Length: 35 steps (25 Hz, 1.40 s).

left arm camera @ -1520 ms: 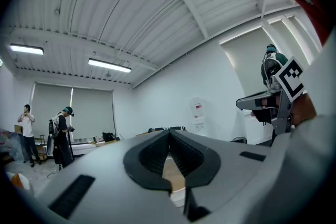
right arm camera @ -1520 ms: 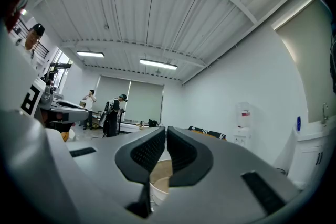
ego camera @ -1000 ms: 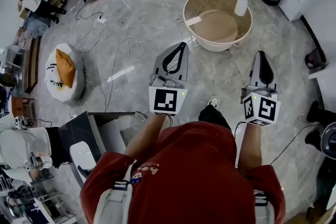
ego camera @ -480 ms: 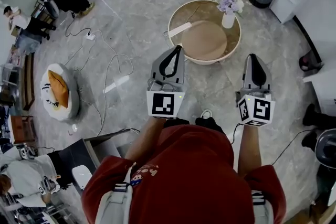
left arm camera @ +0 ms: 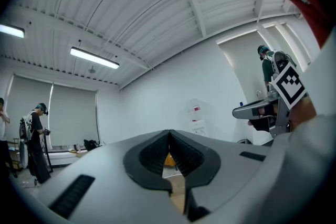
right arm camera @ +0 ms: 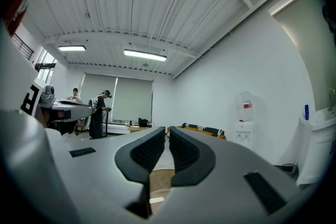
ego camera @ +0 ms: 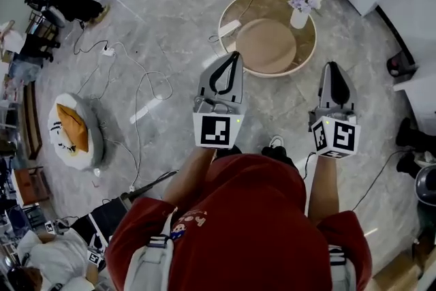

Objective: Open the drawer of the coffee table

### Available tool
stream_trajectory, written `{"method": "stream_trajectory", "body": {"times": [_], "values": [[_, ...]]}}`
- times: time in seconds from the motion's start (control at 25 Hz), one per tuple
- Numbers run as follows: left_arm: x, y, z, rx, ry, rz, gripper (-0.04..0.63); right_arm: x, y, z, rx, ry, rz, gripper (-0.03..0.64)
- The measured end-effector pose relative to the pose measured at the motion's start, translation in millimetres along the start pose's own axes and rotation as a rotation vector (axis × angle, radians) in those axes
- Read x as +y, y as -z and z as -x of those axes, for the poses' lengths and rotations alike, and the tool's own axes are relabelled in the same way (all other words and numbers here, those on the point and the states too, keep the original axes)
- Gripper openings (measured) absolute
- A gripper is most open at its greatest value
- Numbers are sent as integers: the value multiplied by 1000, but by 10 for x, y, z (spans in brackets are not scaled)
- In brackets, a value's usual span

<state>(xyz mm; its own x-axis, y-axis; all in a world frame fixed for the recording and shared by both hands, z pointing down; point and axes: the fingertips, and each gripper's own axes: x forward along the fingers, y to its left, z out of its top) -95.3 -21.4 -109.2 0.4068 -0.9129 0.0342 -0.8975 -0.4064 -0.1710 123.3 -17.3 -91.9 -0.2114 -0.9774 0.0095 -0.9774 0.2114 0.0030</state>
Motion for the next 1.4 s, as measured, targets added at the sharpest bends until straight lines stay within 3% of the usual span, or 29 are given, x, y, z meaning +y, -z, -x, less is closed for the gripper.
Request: {"method": "stream_trajectory", "body": {"times": [0.32,0.52,0.72,0.88,1.08,1.24,1.4], "values": [[323,270,-55,17,45,26,14,407,80,-143,33,39,30,25],[288,306,-91,14,55,25,14,371,158,-123,48,52,26,25],[237,670,-223,56,58,19,14,311,530,-164,90,57,10,25],[169,1205,-298,108,44,48,14,338,1090,-309,160,34,-32,25],[-22,1785,-369,8,35,-1,14,421,1940,-388,200,-16,-50,25],[-258,2543,-324,28,52,-6,14,494,2791,-367,218,-40,-72,25],[-509,3388,-267,26,17,47,14,507,3629,-326,246,-76,-56,25]]}}
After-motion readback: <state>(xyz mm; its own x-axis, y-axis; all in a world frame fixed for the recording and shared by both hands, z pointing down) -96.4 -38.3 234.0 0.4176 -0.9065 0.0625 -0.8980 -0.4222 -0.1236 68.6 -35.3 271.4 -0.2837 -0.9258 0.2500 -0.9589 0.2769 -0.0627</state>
